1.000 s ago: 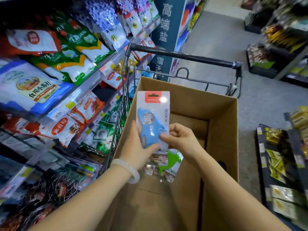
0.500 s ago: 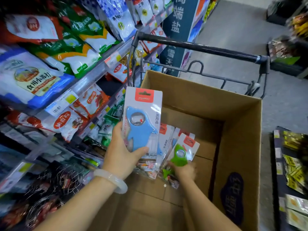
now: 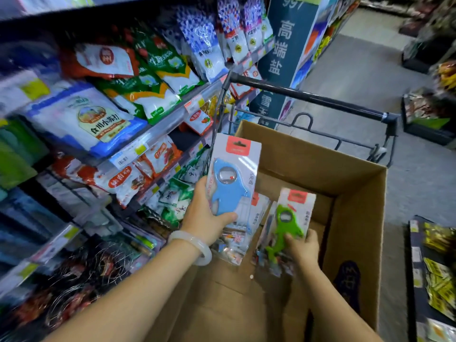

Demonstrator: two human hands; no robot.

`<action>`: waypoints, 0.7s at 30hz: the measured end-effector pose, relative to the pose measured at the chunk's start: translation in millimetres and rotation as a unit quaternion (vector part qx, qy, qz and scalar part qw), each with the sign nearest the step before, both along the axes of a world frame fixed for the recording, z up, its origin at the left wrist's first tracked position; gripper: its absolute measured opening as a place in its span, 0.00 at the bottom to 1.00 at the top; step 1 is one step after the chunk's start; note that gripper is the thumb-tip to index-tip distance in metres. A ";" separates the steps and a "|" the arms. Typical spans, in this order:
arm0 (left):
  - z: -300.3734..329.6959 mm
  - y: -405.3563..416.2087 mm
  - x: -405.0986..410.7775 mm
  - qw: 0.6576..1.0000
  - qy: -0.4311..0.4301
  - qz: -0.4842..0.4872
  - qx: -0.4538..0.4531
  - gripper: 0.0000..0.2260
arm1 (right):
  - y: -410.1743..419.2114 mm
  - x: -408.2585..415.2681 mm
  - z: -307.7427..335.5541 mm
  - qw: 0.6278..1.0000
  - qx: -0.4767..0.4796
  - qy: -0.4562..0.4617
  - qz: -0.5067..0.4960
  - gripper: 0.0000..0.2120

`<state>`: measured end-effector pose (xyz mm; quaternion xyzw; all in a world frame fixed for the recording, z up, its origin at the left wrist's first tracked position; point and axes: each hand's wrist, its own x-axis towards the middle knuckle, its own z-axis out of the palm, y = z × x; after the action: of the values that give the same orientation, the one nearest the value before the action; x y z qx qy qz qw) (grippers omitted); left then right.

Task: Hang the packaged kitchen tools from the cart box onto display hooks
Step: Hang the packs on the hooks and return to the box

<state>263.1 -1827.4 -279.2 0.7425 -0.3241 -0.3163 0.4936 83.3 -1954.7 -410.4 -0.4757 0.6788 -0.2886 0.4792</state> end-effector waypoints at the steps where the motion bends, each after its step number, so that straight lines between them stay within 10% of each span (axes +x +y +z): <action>1: 5.2 5.7 1.0 1.000 -0.001 0.002 -0.008 0.36 | 4.7 3.4 19.6 0.999 -0.036 -0.031 0.018 0.14; 10: 74.1 150.0 28.0 0.984 -0.065 0.108 -0.123 0.39 | 137.6 77.7 190.1 0.925 -0.175 -0.232 0.246 0.15; 21: 118.7 529.0 66.2 0.905 -0.112 0.385 -0.145 0.44 | 474.1 210.0 244.0 0.761 -0.169 -0.325 0.535 0.16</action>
<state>329.3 -1298.4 -160.5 0.7602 -0.1085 0.0340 0.6397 293.2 -1480.6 -166.4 -0.7123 0.0577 -0.2324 0.6598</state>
